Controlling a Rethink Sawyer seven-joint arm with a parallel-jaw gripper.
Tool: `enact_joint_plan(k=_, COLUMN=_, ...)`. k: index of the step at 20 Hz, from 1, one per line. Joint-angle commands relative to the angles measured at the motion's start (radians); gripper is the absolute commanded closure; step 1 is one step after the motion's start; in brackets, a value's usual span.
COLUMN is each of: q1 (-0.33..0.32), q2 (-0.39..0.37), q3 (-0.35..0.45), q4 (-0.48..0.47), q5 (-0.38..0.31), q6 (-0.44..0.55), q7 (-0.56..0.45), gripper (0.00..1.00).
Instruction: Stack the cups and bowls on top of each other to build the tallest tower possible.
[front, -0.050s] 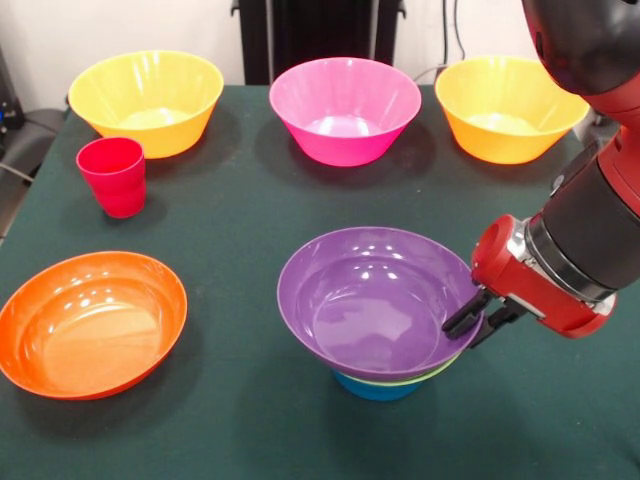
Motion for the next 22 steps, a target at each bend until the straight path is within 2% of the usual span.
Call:
enact_joint_plan(k=1, q1=0.027, q2=0.052, q3=0.100, q4=0.043, q5=-0.015, q6=0.027, q7=0.126, gripper=1.00)
enact_joint_plan(k=9, q1=0.059, q2=0.011, q3=0.145, q4=0.107, q5=-0.015, q6=0.047, q7=0.107, gripper=1.00)
enact_joint_plan(k=14, q1=0.058, q2=0.013, q3=0.143, q4=0.091, q5=-0.005, q6=0.066, q7=0.120, gripper=1.00)
enact_joint_plan(k=22, q1=0.058, q2=0.018, q3=0.151, q4=0.106, q5=-0.017, q6=0.038, q7=0.119, gripper=1.00)
